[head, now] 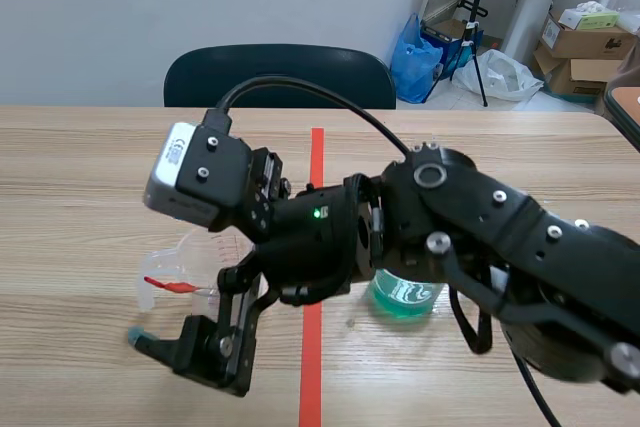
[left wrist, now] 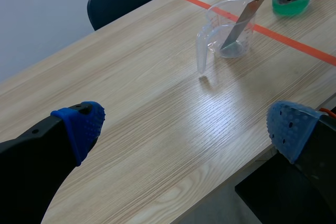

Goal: Do the redox reaction experiment

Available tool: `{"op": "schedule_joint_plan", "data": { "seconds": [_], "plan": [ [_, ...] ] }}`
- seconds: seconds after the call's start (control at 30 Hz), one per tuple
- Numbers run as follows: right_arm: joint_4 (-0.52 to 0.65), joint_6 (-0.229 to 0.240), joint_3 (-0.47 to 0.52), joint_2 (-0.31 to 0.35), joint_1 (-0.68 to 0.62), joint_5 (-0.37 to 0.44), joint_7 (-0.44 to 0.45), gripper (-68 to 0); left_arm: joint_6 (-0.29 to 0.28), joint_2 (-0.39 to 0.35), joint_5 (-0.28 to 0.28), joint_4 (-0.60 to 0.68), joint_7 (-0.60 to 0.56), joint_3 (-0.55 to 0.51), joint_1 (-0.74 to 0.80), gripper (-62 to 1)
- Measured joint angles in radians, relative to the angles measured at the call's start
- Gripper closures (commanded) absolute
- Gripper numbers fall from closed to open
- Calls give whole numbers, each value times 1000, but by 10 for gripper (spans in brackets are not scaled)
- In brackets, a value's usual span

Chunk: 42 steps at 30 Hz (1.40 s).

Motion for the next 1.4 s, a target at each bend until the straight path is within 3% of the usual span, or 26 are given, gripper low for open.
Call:
{"op": "schedule_joint_plan", "data": {
  "seconds": [0.2, 0.4, 0.53, 0.77, 1.03, 1.13, 1.4],
  "plan": [
    [238, -143, 87, 106, -164, 1, 58, -679, 0, 0, 0, 0, 0, 0, 0, -623],
    [438, -265, 313, 190, -346, 5, 104, -679, 0, 0, 0, 0, 0, 0, 0, -623],
    [536, -312, 478, 208, -472, 5, 108, -679, 0, 13, 0, 0, 0, 0, 0, -623],
    [638, -333, 705, 209, -700, 4, 108, -679, 0, 116, 8, 0, 0, 0, -3, -623],
    [689, -335, 869, 208, -908, 8, 169, -679, 0, 221, 15, 22, 36, 0, -66, -623],
    [689, -334, 917, 208, -952, 8, 180, -679, 0, 262, 68, 67, 58, 0, -66, -623],
    [689, -335, 1015, 208, -998, 72, 182, -679, 0, 359, 109, 202, 103, 0, -66, -623]
  ]
}}
